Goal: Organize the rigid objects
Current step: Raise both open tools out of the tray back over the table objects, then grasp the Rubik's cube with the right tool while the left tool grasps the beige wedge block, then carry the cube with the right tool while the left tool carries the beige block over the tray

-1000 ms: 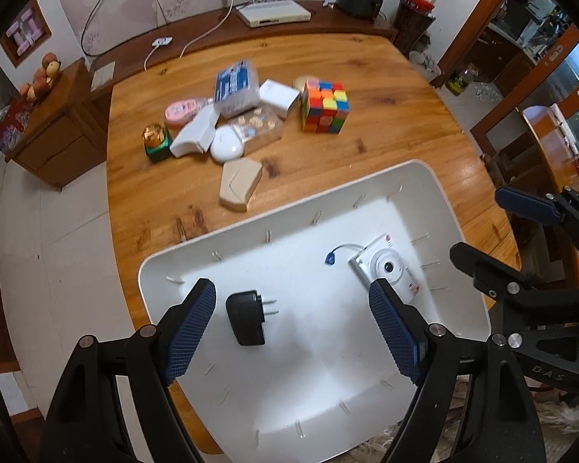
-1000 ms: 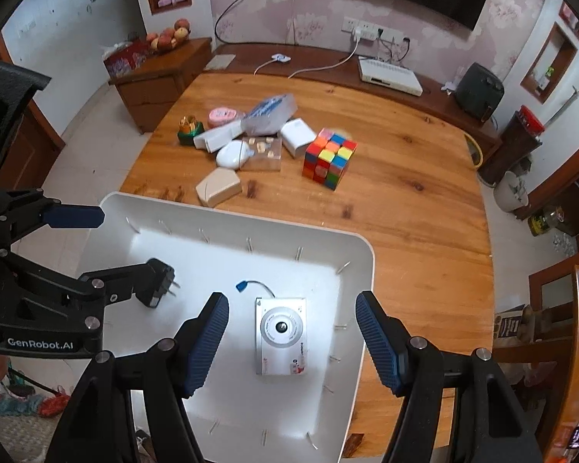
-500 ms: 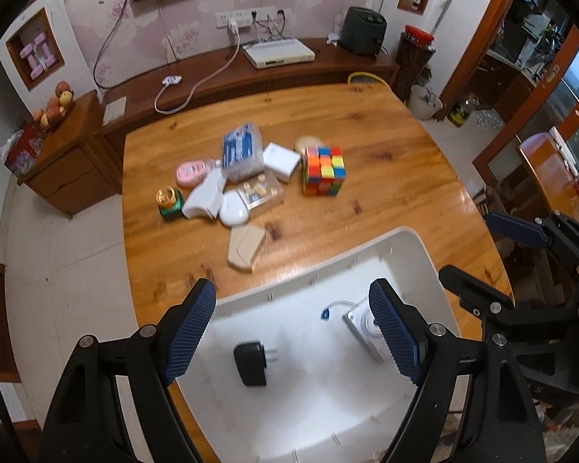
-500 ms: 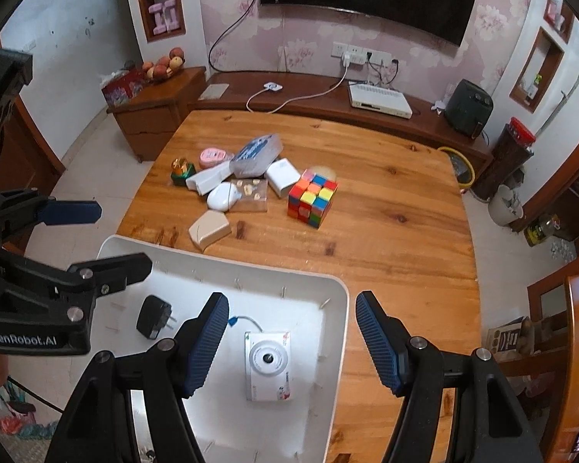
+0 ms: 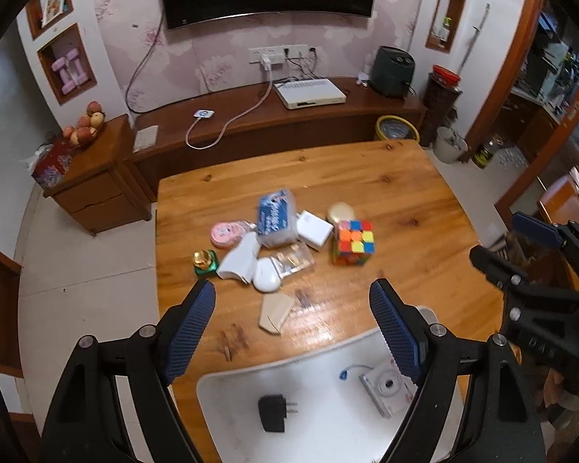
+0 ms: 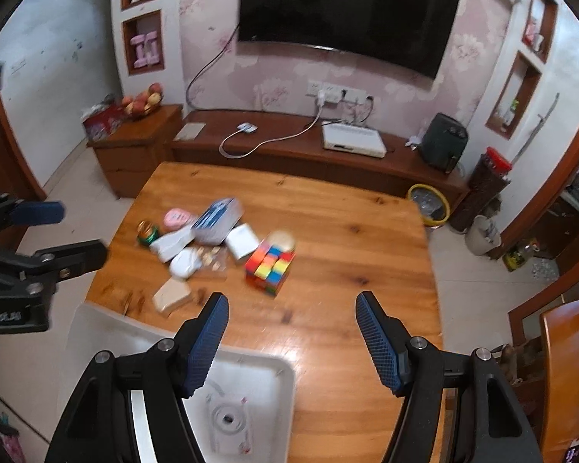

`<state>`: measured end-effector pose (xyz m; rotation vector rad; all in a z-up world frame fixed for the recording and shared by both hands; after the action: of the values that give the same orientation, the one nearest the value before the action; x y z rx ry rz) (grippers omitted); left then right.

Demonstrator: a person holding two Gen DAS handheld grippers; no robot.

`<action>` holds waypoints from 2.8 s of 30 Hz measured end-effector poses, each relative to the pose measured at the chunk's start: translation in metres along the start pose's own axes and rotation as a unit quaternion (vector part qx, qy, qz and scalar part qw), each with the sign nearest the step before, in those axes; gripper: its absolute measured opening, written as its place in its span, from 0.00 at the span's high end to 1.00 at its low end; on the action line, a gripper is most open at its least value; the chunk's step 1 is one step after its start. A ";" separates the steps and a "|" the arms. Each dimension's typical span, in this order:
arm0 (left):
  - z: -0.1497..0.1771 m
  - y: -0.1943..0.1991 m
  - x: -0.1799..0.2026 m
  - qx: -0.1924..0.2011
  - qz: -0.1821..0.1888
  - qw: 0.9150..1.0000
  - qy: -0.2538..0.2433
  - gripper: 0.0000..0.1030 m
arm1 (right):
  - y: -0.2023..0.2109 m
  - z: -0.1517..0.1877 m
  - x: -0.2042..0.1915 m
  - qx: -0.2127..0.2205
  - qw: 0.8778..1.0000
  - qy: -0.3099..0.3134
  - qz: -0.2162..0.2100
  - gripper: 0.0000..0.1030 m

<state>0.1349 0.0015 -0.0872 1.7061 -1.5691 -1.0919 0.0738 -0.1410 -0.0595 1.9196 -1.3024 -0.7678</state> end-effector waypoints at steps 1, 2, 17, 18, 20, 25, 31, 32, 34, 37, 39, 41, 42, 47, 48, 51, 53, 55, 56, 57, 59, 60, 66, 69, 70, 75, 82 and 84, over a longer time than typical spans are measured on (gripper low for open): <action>-0.003 -0.005 -0.002 -0.003 -0.002 1.000 0.003 0.17 | -0.002 -0.003 0.003 0.001 1.000 -0.005 -0.001 0.33; -0.004 -0.010 -0.003 -0.008 -0.003 1.000 0.005 0.16 | -0.008 -0.008 0.008 0.000 1.000 -0.016 -0.007 0.33; 0.046 -0.146 -0.026 -0.252 -0.034 0.955 0.155 0.16 | -0.123 -0.018 0.051 -0.114 0.978 -0.156 -0.078 0.32; 0.050 -0.151 -0.028 -0.266 -0.032 0.947 0.176 0.16 | -0.133 -0.016 0.054 -0.125 0.974 -0.167 -0.083 0.32; 0.060 -0.164 -0.030 -0.299 -0.025 0.926 0.227 0.16 | -0.145 -0.014 0.058 -0.139 0.970 -0.179 -0.091 0.32; 0.074 -0.182 -0.028 -0.329 -0.036 0.886 0.324 0.16 | -0.170 -0.011 0.062 -0.164 0.962 -0.196 -0.101 0.32; 0.087 -0.192 -0.020 -0.339 -0.057 0.854 0.390 0.16 | -0.199 -0.009 0.069 -0.189 0.949 -0.229 -0.105 0.32; 0.088 -0.193 -0.019 -0.338 -0.062 0.850 0.399 0.16 | -0.205 -0.008 0.069 -0.194 0.946 -0.239 -0.104 0.32; 0.090 -0.193 -0.015 -0.333 -0.070 0.847 0.408 0.16 | -0.215 -0.006 0.070 -0.199 0.942 -0.250 -0.100 0.32; 0.092 -0.192 -0.014 -0.325 -0.095 0.846 0.412 0.16 | -0.227 -0.004 0.065 -0.207 0.937 -0.262 -0.101 0.32; 0.093 -0.191 -0.013 -0.320 -0.109 0.846 0.413 0.16 | -0.233 -0.002 0.060 -0.211 0.934 -0.268 -0.106 0.32; 0.092 -0.192 -0.008 -0.315 -0.119 0.846 0.414 0.16 | -0.237 -0.002 0.056 -0.216 0.934 -0.265 -0.103 0.32; 0.091 -0.192 -0.005 -0.312 -0.124 0.846 0.414 0.16 | -0.239 -0.002 0.054 -0.218 0.936 -0.260 -0.098 0.32; 0.086 -0.193 0.016 -0.315 -0.141 0.849 0.401 0.16 | -0.249 0.000 0.049 -0.237 0.941 -0.232 -0.072 0.28; 0.087 -0.195 0.020 -0.320 -0.142 0.848 0.398 0.16 | -0.251 0.000 0.048 -0.241 0.941 -0.228 -0.069 0.28; 0.088 -0.199 0.031 -0.333 -0.152 0.848 0.383 0.16 | -0.258 0.004 0.048 -0.258 0.936 -0.229 -0.069 0.27; 0.089 -0.202 0.036 -0.336 -0.149 0.847 0.384 0.16 | -0.262 0.005 0.049 -0.268 0.932 -0.233 -0.070 0.27; 0.091 -0.205 0.039 -0.345 -0.148 0.843 0.384 0.16 | -0.264 0.006 0.049 -0.274 0.930 -0.235 -0.071 0.27; 0.094 -0.207 0.041 -0.354 -0.147 0.841 0.382 0.16 | -0.265 0.007 0.049 -0.277 0.929 -0.234 -0.071 0.27; 0.093 -0.211 0.044 -0.359 -0.145 0.839 0.382 0.17 | -0.266 0.007 0.049 -0.280 0.929 -0.233 -0.071 0.27; 0.096 -0.214 0.048 -0.370 -0.142 0.834 0.385 0.17 | -0.268 0.009 0.050 -0.289 0.926 -0.232 -0.069 0.27; 0.097 -0.215 0.050 -0.372 -0.142 0.832 0.387 0.18 | -0.269 0.010 0.050 -0.291 0.926 -0.232 -0.070 0.27; 0.101 -0.217 0.051 -0.371 -0.139 0.832 0.388 0.20 | -0.277 0.011 0.041 -0.301 0.925 -0.219 -0.069 0.41; 0.097 -0.218 0.049 -0.365 -0.131 0.839 0.381 0.24 | -0.278 0.012 0.041 -0.302 0.925 -0.219 -0.069 0.42; 0.091 -0.220 0.041 -0.363 -0.128 0.842 0.378 0.29 | -0.278 0.013 0.040 -0.303 0.925 -0.219 -0.070 0.42; 0.068 -0.228 0.045 -0.358 -0.121 0.856 0.352 0.36 | -0.273 0.017 0.046 -0.296 0.924 -0.231 -0.075 0.43; 0.067 -0.216 0.025 -0.340 -0.095 0.881 0.315 0.36 | -0.246 0.027 0.068 -0.274 0.924 -0.248 -0.094 0.43; 0.056 -0.205 0.025 -0.325 -0.078 0.894 0.298 0.36 | -0.233 0.027 0.071 -0.262 0.926 -0.252 -0.104 0.43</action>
<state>0.1922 0.0135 -0.2933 1.4918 -0.5943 -0.8985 0.2011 -0.1523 -0.2690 1.4796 -1.0235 -1.6186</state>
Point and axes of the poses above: each gripper's, at about its wrist camera, not at the fingertips, and y roughly against the way its jaws point, x to its right, z to its underside, the point moved 6 cm from there along -y, roughly the way its jaws point, and after that the axes turned 13 degrees about -z, right-handed, at the moved point
